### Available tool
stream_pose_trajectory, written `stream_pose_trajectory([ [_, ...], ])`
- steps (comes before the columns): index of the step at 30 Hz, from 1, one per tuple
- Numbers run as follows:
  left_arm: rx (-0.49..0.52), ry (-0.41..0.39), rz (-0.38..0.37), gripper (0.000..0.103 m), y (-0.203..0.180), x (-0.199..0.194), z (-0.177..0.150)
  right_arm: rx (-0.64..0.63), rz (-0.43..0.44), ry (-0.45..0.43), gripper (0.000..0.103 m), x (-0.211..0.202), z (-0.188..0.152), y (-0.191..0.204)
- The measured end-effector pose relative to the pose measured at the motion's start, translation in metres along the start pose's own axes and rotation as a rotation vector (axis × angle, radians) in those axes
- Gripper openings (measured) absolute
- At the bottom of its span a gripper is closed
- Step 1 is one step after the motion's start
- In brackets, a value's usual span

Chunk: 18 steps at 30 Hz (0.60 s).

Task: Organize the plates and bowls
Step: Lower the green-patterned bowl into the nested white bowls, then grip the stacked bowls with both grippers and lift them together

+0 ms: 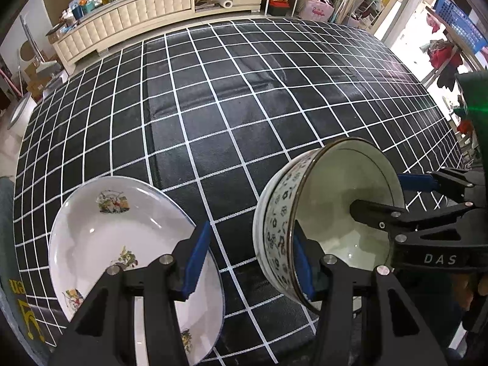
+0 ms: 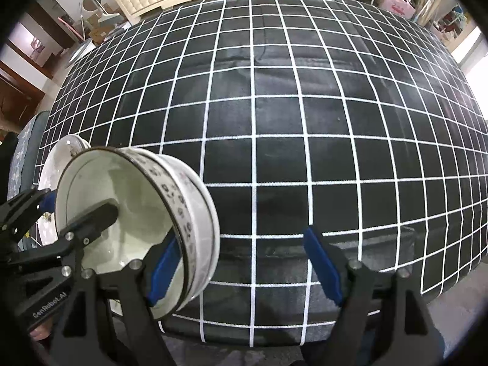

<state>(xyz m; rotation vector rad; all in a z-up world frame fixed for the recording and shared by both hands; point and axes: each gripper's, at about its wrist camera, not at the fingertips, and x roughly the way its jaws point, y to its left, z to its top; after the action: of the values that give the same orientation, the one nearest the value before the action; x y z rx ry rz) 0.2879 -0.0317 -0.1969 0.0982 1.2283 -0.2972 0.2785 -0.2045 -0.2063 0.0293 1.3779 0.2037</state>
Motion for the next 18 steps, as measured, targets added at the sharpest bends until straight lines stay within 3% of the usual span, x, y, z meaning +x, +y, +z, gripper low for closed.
stream_pose_trajectory([
  [8, 0.039, 0.010, -0.012, 0.049, -0.007, 0.000, 0.003, -0.006, 0.001, 0.000, 0.082, -0.001, 0.003, 0.006],
  [12, 0.044, 0.002, -0.081, 0.049, -0.009, -0.006, 0.004, -0.015, 0.006, -0.003, 0.082, -0.004, 0.003, 0.010],
  [18, 0.048, 0.021, -0.126, 0.049, -0.008, -0.006, 0.002, -0.024, 0.016, 0.005, 0.082, -0.001, 0.002, 0.015],
])
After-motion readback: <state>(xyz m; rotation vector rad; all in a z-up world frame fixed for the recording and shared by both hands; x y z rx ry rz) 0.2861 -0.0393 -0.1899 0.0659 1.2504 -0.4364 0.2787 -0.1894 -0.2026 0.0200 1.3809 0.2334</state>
